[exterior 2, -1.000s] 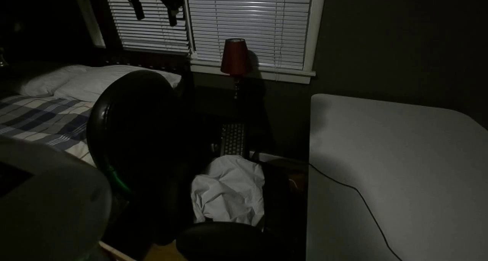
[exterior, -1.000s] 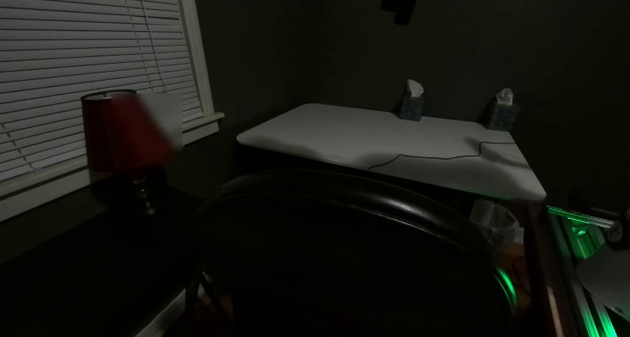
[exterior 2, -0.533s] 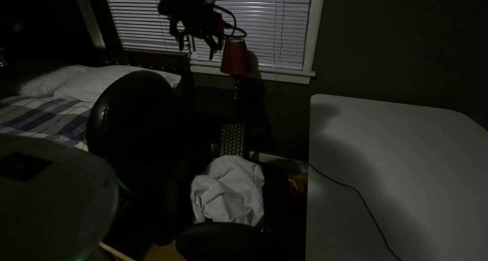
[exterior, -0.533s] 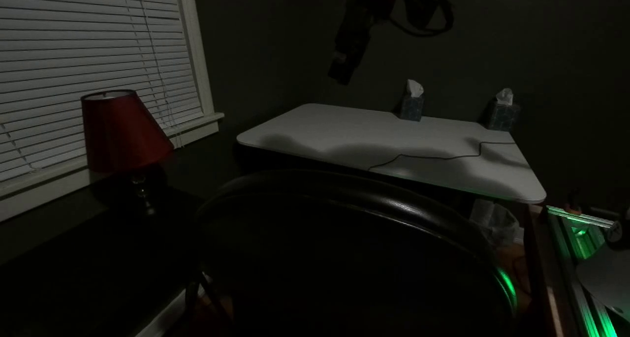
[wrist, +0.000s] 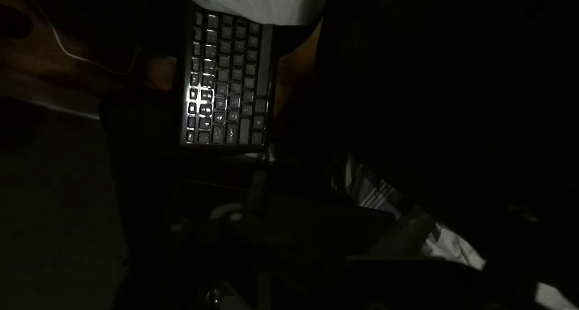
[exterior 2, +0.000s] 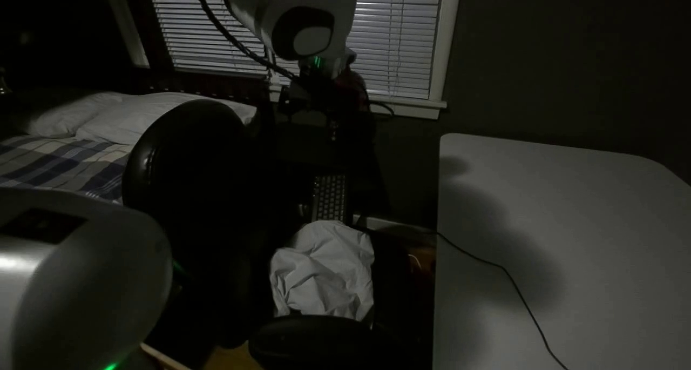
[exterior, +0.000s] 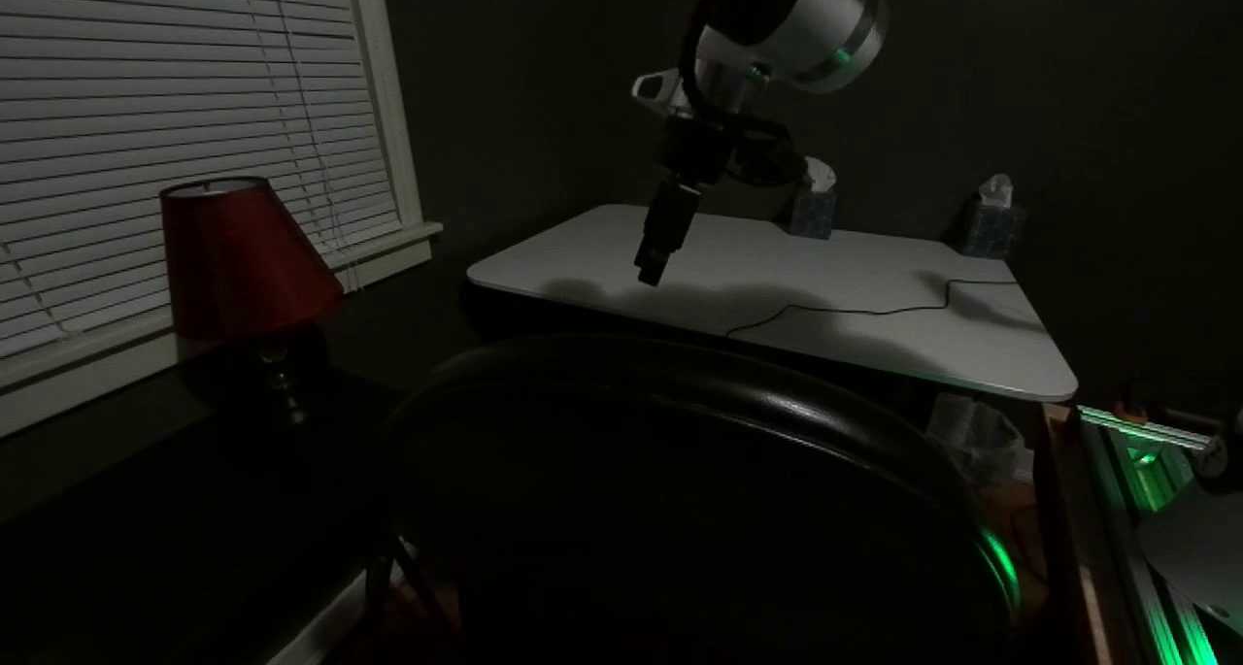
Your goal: Put the keyboard on the table
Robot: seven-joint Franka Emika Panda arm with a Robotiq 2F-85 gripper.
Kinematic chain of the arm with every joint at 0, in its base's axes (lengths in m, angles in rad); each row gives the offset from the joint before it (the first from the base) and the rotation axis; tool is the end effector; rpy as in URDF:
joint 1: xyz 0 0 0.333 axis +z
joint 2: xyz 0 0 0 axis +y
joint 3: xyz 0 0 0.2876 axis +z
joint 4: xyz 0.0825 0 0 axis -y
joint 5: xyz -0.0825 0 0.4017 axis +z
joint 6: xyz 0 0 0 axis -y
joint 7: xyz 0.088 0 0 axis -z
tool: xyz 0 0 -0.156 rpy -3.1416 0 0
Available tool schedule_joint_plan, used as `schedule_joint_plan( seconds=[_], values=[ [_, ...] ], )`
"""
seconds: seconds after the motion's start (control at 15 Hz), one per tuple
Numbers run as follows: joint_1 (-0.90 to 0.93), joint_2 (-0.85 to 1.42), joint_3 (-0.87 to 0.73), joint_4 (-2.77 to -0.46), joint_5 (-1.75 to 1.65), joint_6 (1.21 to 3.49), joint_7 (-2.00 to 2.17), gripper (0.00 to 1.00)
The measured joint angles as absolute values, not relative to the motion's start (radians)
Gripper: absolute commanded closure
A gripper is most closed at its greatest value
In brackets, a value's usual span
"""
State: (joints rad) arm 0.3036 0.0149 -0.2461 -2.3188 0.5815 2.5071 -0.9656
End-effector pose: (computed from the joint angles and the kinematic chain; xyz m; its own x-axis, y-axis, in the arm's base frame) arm 0.5486 0.0432 0.2657 0.7939 0.4833 0.3690 0.5664 -0.8086 -0.1594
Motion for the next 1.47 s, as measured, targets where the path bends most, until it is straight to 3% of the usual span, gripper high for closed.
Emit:
schedule_joint_plan(
  seconds=[0.53, 0.93, 1.47],
  values=[
    [0.237, 0.071, -0.192, -2.283, 0.622, 2.507, -1.025, 0.00],
    [0.099, 0.106, -0.057, -2.253, 0.690, 2.505, -1.070, 0.00],
    [-0.064, 0.394, 0.032, -2.101, 0.818, 2.504, -1.337, 0.00]
  ],
)
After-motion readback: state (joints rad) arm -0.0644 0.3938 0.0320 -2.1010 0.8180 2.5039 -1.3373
